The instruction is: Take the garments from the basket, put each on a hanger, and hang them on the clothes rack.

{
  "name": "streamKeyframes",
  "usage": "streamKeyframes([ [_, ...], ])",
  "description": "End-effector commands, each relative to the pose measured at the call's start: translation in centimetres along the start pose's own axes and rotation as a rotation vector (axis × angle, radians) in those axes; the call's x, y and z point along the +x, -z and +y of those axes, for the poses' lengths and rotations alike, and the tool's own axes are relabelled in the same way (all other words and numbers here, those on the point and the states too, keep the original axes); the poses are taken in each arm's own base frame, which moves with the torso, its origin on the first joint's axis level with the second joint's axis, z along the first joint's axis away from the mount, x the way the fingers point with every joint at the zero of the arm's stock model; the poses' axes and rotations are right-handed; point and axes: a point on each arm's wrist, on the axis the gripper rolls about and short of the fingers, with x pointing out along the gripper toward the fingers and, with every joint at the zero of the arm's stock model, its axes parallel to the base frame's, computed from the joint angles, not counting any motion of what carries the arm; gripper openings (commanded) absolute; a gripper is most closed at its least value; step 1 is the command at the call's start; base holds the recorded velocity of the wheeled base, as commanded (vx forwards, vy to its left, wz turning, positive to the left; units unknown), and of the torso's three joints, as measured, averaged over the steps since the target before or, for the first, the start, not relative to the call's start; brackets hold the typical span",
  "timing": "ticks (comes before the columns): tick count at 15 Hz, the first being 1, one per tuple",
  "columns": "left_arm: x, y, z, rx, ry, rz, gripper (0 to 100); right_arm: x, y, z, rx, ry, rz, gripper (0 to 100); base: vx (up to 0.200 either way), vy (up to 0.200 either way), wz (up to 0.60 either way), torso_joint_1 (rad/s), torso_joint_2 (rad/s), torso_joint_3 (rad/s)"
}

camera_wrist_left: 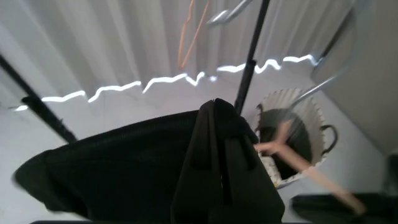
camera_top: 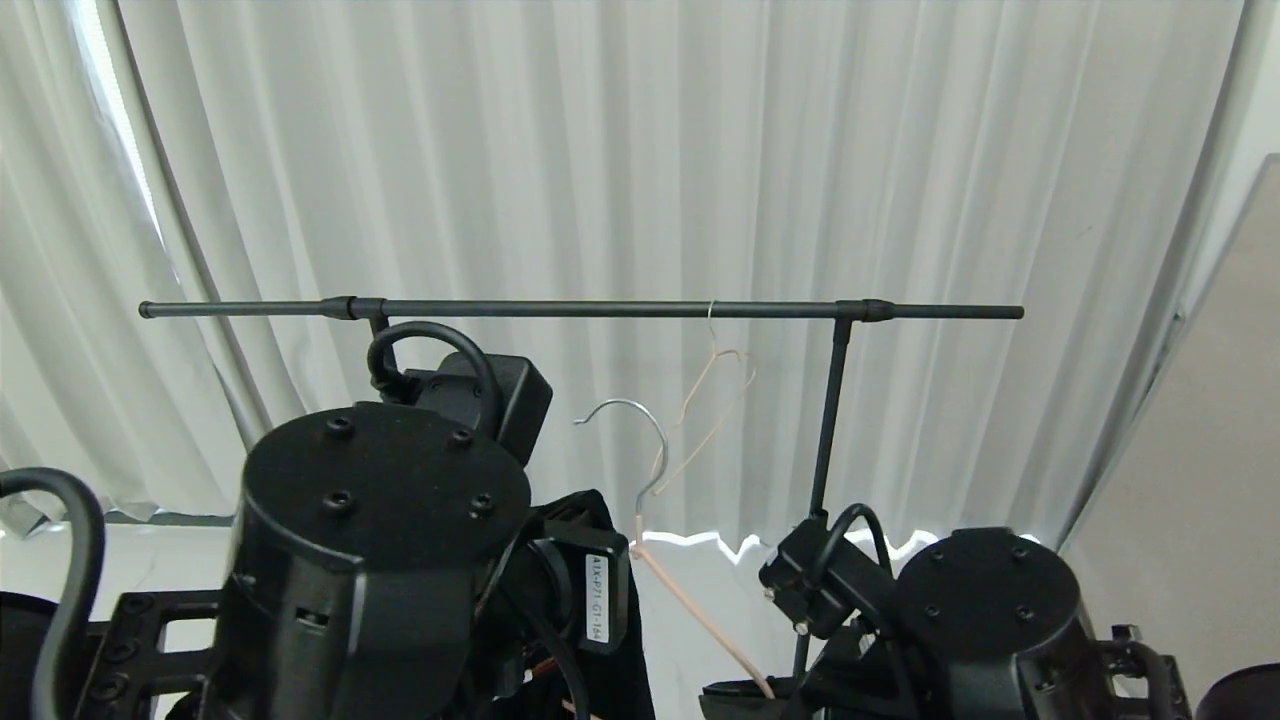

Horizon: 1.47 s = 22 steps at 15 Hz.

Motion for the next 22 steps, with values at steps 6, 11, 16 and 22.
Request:
streamKeyframes([
  [6, -1.1, 1.3, 0.9, 0.015, 0.008, 0.013, 0, 0.7, -0.3, 0.3, 0.052, 0.061, -0.067, 0, 0.000, 0.000, 0.00, 0.000, 0.00, 0.000],
  [11, -1.6, 1.0, 1.4, -0.001, 0.007, -0.003, 100, 0.3, -1.4, 0.2, 0.043, 0.075, -0.160, 0, 0.000, 0.000, 0.00, 0.000, 0.00, 0.000],
  [16, -1.8, 0.6, 1.7, -0.024, 0.008, -0.030, 100, -2.3, -2.2, -1.2, -0.019, 0.141, -0.242, 0, 0.000, 0.000, 0.00, 0.000, 0.00, 0.000],
  [22, -4.8, 1.7, 4.3, 0.083, 0.149, -0.030, 100, -7.0, 1.4, -2.9, -0.150, 0.148, -0.241, 0, 0.000, 0.000, 0.00, 0.000, 0.00, 0.000],
])
